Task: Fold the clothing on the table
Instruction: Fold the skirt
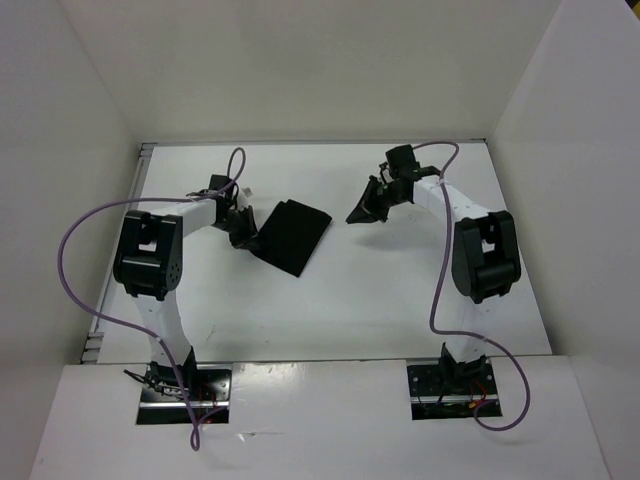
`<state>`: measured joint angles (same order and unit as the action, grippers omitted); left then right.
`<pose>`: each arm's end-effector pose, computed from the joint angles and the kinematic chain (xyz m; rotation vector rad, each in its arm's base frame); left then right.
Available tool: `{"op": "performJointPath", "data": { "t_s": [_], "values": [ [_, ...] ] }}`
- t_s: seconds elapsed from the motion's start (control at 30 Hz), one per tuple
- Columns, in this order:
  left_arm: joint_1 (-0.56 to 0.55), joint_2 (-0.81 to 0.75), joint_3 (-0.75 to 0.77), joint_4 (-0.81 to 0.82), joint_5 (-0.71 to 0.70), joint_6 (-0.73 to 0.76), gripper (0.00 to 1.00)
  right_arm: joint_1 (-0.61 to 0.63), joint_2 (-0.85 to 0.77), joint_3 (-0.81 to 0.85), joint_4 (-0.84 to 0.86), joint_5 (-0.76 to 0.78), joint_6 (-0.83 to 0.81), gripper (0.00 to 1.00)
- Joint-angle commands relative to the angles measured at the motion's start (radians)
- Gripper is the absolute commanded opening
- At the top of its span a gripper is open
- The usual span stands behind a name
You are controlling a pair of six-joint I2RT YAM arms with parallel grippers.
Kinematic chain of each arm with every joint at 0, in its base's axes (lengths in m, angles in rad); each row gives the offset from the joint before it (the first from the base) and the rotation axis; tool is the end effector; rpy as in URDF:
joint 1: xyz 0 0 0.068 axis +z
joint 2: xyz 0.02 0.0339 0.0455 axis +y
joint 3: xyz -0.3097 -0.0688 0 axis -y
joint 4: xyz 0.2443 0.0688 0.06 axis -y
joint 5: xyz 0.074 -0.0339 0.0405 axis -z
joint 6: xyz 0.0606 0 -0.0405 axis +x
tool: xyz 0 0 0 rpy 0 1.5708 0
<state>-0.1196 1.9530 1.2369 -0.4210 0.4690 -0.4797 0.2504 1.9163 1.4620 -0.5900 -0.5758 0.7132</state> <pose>0.4068 -0.0765 0.1695 -0.3507 2.7366 -0.8080 0.4118 0.1394 0.2437 0.4165 2.7233 1.0636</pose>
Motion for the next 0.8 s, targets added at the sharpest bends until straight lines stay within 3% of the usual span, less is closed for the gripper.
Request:
{"op": "performJointPath", "data": {
  "t_s": [0.0, 0.17, 0.27, 0.4, 0.43, 0.5, 0.53, 0.57, 0.6, 0.77],
  "values": [
    [-0.003, 0.003, -0.022, -0.067, -0.157, -0.011, 0.01, -0.017, -0.117, -0.031, 0.053, 0.023, 0.000, 0.11],
    [-0.003, 0.027, -0.010, -0.067, -0.148, -0.022, 0.01, -0.037, -0.177, -0.081, 0.053, 0.036, 0.000, 0.15],
    [0.006, -0.080, -0.020, -0.030, -0.115, -0.022, 0.01, -0.037, -0.241, -0.104, 0.026, 0.112, 0.000, 0.17],
    [0.006, -0.339, -0.091, 0.073, -0.043, -0.008, 0.37, -0.037, -0.370, -0.165, -0.051, 0.361, 0.022, 0.32],
    [0.006, -0.423, -0.100, 0.085, -0.043, -0.008, 0.57, -0.037, -0.422, -0.178, -0.088, 0.448, 0.031, 0.42],
    [0.006, -0.498, -0.120, 0.085, -0.032, -0.008, 0.70, -0.046, -0.482, -0.235, -0.117, 0.490, 0.031, 0.48],
    [0.006, -0.512, -0.141, 0.085, -0.032, -0.008, 0.82, -0.046, -0.497, -0.255, -0.137, 0.501, 0.031, 0.66],
    [0.006, -0.522, -0.154, 0.085, -0.020, -0.008, 0.93, -0.046, -0.514, -0.302, -0.137, 0.501, 0.031, 0.77],
    [0.006, -0.540, -0.166, 0.085, -0.020, -0.020, 0.96, -0.046, -0.529, -0.327, -0.148, 0.501, 0.031, 0.97],
    [0.006, -0.608, -0.240, 0.113, 0.033, -0.043, 0.99, -0.056, -0.674, -0.455, -0.185, 0.550, 0.054, 1.00]
  ]
}}
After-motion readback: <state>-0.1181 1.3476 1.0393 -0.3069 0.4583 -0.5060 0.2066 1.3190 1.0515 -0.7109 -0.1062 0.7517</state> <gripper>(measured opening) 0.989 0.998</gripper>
